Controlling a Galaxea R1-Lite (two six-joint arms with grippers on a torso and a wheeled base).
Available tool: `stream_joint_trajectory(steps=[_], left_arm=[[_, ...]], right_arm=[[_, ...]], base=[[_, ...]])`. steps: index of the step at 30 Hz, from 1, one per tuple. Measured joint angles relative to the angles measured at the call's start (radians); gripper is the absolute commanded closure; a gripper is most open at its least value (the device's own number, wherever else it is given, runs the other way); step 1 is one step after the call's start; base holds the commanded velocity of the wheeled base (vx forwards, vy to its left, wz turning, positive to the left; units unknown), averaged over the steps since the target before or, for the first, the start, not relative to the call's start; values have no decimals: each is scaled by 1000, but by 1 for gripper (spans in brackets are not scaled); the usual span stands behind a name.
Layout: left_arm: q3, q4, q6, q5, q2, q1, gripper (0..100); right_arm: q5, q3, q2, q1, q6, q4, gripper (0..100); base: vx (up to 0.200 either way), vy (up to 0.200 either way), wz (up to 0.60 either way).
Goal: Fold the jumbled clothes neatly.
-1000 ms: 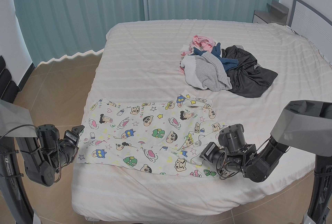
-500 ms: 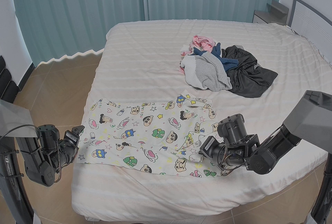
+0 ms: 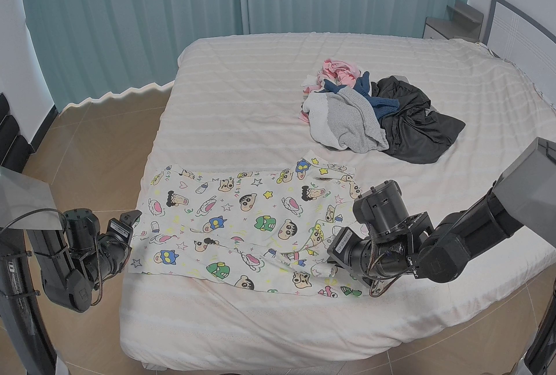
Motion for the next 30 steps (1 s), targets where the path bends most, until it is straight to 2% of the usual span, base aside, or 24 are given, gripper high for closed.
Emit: stream_joint_trajectory(steps=[10,17,27,28,30], left_arm=[[1,0,0,0,0,0,0],[1,0,0,0,0,-1,0],[2,0,1,1,3,-1,0],[2,0,1,1,4,-1,0],[1,0,1,1,6,-1,0]], right_arm=[[0,7,-27,22,4,101,100],[0,24,-3,24,11,104,100],[3,8,53,35,71,93,100],[4,7,56,34,72,92,0],[3,7,61,34,74,92,0]], base=[[0,0,0],[0,0,0],[0,0,0],[0,0,0],[0,0,0]])
